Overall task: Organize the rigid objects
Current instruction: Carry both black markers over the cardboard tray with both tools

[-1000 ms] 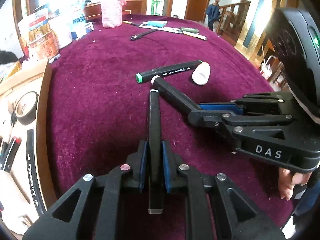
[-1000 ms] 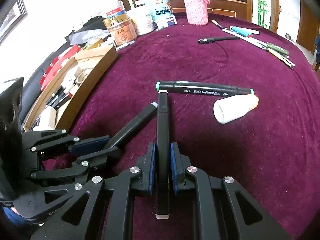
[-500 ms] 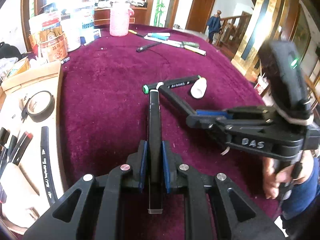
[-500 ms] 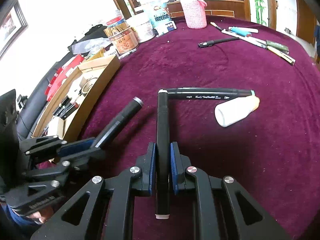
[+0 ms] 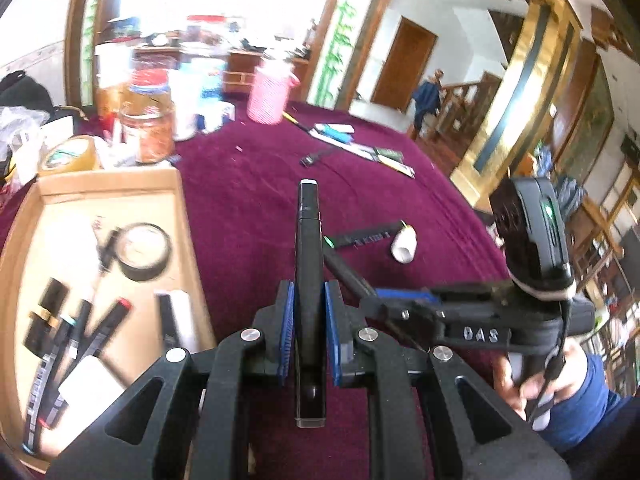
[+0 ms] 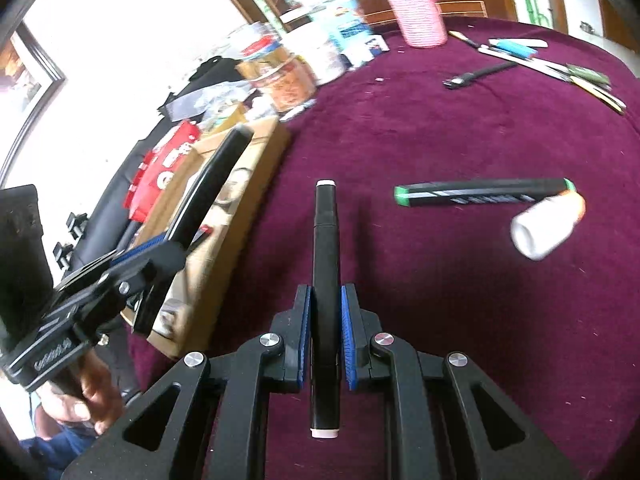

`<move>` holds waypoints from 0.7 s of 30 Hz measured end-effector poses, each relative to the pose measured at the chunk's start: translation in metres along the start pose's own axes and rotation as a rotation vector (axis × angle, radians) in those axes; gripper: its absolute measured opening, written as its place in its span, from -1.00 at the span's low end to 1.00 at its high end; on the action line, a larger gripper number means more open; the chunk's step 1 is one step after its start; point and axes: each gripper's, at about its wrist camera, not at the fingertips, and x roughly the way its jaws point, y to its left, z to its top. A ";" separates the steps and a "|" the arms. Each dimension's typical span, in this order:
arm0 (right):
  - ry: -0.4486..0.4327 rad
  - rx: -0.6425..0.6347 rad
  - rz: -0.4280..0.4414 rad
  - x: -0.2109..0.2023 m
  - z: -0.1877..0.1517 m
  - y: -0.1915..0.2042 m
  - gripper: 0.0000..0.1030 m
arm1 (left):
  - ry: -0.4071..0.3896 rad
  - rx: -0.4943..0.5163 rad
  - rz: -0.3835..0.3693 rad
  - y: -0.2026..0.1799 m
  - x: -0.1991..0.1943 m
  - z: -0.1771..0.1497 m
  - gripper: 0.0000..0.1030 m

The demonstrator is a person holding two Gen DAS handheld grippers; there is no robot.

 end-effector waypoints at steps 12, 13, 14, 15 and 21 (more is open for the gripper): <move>0.041 -0.073 0.111 0.058 0.039 0.093 -0.75 | -0.054 -0.155 0.126 0.112 -0.043 0.005 -0.75; 0.057 -0.068 0.123 0.068 0.043 0.102 -0.75 | -0.046 -0.166 0.141 0.123 -0.044 0.005 -0.75; 0.065 -0.064 0.129 0.075 0.047 0.108 -0.75 | -0.031 -0.177 0.153 0.133 -0.044 0.005 -0.75; 0.065 -0.064 0.129 0.075 0.047 0.108 -0.74 | -0.018 -0.181 0.163 0.140 -0.045 0.004 -0.75; 0.123 -0.011 0.092 0.127 0.071 0.124 -0.74 | 0.032 -0.194 0.217 0.174 -0.035 0.015 -0.75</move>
